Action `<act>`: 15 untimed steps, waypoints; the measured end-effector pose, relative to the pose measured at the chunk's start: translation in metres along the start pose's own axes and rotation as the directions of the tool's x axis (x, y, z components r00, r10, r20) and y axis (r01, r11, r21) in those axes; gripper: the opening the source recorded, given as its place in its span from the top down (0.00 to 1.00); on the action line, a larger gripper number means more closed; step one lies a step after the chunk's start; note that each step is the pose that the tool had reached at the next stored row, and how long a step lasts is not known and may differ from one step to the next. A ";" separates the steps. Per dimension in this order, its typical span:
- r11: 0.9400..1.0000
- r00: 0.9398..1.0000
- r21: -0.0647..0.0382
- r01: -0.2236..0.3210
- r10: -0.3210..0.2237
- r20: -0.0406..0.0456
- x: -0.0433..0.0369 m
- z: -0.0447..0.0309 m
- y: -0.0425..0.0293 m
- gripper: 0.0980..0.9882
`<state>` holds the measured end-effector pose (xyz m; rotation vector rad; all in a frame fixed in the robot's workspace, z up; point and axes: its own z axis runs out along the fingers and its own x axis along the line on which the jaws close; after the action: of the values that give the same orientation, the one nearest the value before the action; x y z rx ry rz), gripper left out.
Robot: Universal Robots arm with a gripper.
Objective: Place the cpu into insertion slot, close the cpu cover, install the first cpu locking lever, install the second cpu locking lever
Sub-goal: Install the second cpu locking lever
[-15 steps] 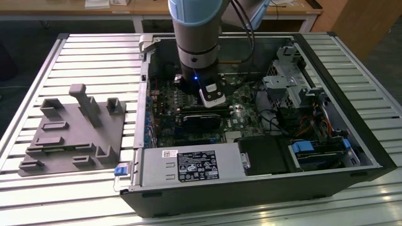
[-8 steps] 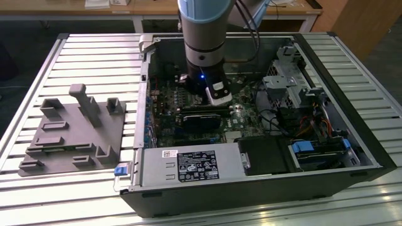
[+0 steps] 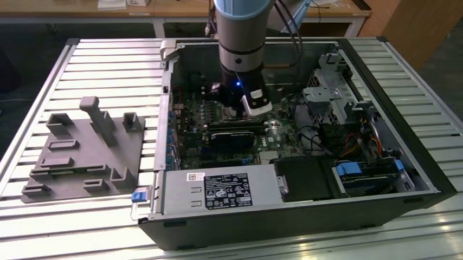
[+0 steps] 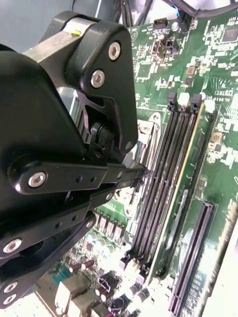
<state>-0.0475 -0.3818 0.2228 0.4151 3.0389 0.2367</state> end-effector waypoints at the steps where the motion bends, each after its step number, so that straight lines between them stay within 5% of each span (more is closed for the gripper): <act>1: 1.000 1.000 0.003 0.000 0.000 -0.001 -0.0002 0.0003 0.0016 0.99; 15: 1.000 1.000 0.029 0.001 -0.001 -0.008 0.0004 0.0032 0.0197 0.99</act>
<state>-0.0425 -0.3625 0.2228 0.4161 3.0532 0.1954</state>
